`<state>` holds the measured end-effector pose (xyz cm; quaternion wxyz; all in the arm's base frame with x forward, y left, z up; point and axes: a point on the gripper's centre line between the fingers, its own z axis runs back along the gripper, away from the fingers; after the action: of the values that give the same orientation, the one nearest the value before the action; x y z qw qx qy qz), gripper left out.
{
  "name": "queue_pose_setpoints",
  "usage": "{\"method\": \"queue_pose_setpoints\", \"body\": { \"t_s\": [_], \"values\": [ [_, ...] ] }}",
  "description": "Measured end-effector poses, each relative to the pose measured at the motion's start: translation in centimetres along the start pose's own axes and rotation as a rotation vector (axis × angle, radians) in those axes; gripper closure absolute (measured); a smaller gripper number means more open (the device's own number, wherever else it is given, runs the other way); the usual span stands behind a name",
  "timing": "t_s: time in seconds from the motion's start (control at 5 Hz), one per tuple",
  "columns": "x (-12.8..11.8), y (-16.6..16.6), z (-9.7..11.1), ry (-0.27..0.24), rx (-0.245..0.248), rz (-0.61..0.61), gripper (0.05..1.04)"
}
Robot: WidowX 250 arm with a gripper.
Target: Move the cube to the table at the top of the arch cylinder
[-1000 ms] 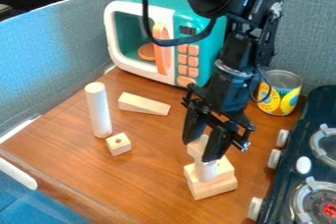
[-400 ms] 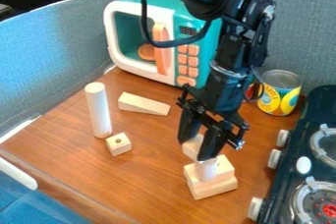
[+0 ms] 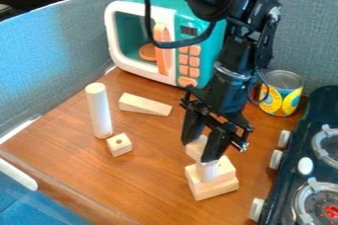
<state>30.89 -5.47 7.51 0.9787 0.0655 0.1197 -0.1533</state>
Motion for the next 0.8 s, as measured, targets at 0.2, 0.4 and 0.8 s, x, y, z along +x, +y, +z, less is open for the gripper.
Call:
{"method": "queue_pose_setpoints", "body": {
  "t_s": [0.2,0.4,0.8],
  "values": [
    [0.21,-0.37,0.04,-0.012,0.0,-0.001,0.55],
    [0.32,-0.51,0.06,-0.018,0.001,0.001,0.505],
    [0.31,-0.75,0.07,-0.017,-0.01,0.017,0.072]
  ]
}}
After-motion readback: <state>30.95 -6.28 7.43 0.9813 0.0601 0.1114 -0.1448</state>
